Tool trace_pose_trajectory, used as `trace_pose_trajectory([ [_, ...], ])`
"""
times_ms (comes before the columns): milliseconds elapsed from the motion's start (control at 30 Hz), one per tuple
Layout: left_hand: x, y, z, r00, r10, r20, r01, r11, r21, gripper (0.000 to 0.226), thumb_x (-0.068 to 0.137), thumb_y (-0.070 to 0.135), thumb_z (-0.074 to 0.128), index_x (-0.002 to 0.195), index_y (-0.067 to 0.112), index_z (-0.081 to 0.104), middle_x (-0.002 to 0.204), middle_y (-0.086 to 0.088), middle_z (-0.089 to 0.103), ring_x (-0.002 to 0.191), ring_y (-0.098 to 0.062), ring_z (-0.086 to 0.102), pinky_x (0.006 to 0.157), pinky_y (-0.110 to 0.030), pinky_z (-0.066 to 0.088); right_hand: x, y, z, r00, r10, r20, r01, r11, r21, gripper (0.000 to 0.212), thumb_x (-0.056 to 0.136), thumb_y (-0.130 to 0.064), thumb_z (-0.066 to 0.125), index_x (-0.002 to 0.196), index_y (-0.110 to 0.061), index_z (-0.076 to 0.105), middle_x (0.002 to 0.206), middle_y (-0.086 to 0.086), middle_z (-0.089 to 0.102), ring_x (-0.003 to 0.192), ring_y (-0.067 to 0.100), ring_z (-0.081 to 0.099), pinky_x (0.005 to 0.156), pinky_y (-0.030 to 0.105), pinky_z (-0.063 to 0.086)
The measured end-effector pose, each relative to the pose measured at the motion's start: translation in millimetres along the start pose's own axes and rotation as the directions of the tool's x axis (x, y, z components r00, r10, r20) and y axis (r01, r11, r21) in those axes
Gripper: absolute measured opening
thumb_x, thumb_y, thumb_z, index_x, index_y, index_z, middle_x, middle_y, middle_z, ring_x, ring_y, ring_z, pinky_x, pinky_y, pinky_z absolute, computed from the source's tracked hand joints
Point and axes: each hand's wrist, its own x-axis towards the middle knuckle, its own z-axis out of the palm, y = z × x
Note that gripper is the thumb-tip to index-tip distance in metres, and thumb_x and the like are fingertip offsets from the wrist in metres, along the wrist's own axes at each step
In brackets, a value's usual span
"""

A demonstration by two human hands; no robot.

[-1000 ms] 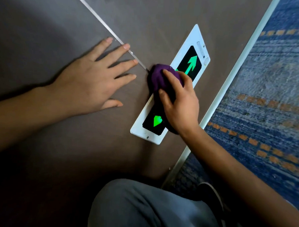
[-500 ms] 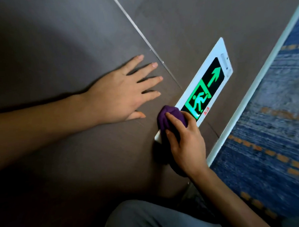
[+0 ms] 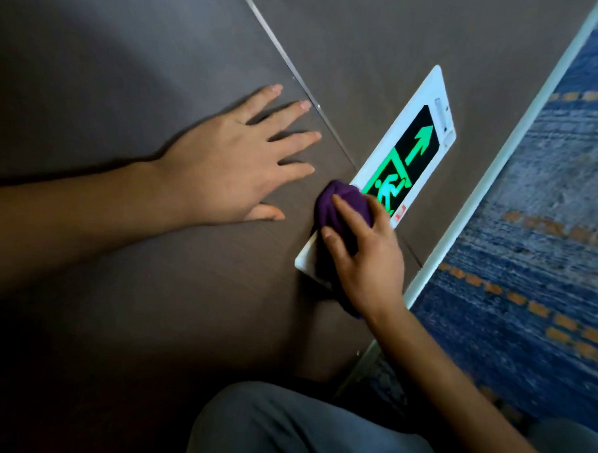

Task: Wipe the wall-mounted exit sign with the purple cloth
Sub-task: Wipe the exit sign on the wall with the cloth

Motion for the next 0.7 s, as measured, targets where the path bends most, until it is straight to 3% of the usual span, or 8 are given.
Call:
trace_pose_trajectory([
  [267, 5.5, 2.0, 1.5, 1.000, 0.002, -0.007, -0.003, 1.000, -0.022, 0.078, 0.091, 0.070, 0.044, 0.152, 0.022, 0.043, 0.166, -0.016, 0.032, 0.156, -0.042, 0.017, 0.124, -0.063, 0.013, -87.7, 0.7, 33.9, 0.997, -0.064, 0.039, 0.061, 0.995, 0.074, 0.046, 0.097, -0.043, 0.063, 0.142, -0.045, 0.054, 0.157, 0.001, 0.041, 0.131, 0.023, 0.051, 0.098, 0.028, 0.044],
  [433, 7.7, 3.6, 3.2, 0.999, 0.032, 0.013, -0.032, 0.999, 0.005, 0.078, 0.092, 0.070, 0.042, 0.154, 0.024, 0.039, 0.167, -0.016, 0.029, 0.156, -0.042, 0.016, 0.125, -0.063, 0.012, -94.3, 28.0, 38.0, 0.992, -0.116, 0.052, 0.117, 0.993, -0.005, 0.047, 0.095, -0.037, 0.065, 0.140, -0.043, 0.054, 0.155, 0.002, 0.040, 0.126, 0.024, 0.051, 0.091, 0.033, 0.050],
  [567, 6.5, 8.3, 2.7, 0.999, 0.030, 0.014, -0.030, 0.999, -0.012, 0.075, 0.092, 0.067, 0.046, 0.154, 0.025, 0.040, 0.168, -0.016, 0.027, 0.156, -0.042, 0.017, 0.125, -0.061, 0.013, -101.0, 55.7, 38.9, 0.996, -0.064, 0.066, 0.066, 0.997, -0.032, 0.050, 0.095, -0.030, 0.068, 0.143, -0.037, 0.054, 0.156, 0.009, 0.042, 0.124, 0.034, 0.056, 0.090, 0.044, 0.057],
  [700, 7.2, 7.9, 1.2, 0.999, 0.032, 0.012, -0.031, 0.998, -0.047, 0.076, 0.090, 0.065, 0.051, 0.153, 0.024, 0.042, 0.167, -0.016, 0.028, 0.156, -0.042, 0.018, 0.125, -0.061, 0.015, -101.0, 63.3, 39.0, 0.995, -0.056, 0.083, 0.061, 0.996, -0.061, 0.050, 0.095, -0.027, 0.071, 0.143, -0.032, 0.058, 0.154, 0.011, 0.045, 0.121, 0.036, 0.058, 0.087, 0.044, 0.058],
])
